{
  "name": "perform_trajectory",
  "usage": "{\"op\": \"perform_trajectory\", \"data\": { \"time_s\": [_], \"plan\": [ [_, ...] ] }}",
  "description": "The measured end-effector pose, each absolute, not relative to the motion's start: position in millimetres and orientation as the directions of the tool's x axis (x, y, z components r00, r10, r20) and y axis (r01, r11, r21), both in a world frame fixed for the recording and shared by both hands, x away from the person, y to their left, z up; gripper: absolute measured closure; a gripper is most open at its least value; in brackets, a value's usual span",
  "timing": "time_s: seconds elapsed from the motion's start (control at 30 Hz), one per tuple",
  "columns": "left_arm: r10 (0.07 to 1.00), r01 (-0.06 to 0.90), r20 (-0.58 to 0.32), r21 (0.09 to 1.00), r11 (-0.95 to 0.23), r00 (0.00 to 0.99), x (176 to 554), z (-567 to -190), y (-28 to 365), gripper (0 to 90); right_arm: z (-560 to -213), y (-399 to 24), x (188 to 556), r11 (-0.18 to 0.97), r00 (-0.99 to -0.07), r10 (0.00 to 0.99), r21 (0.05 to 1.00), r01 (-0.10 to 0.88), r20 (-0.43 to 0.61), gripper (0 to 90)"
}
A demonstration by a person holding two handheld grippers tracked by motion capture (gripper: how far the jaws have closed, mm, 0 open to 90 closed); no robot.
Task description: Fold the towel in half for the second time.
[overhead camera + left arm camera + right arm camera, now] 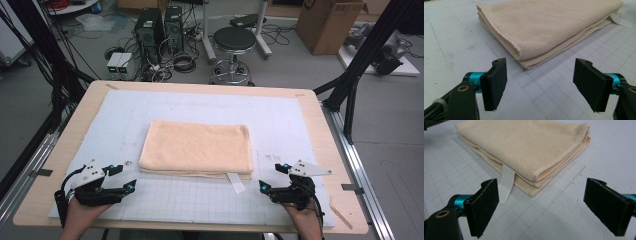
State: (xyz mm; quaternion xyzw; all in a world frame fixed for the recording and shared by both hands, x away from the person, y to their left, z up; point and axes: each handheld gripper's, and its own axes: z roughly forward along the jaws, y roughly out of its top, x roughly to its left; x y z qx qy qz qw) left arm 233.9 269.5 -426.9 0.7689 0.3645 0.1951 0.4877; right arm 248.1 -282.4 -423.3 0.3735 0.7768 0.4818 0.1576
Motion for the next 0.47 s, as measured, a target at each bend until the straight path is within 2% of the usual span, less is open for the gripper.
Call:
{"op": "perform_trajectory", "data": {
  "time_s": [0.47],
  "plan": [
    [0.756, 0.373, -0.053, 0.891, -0.259, 0.652, 237.3, -429.1, 272.0, 27.1, -426.0, -275.5, 250.8, 0.291, -0.682, 0.725, 0.855, 0.43, 0.096, 12.3]
  ]
}}
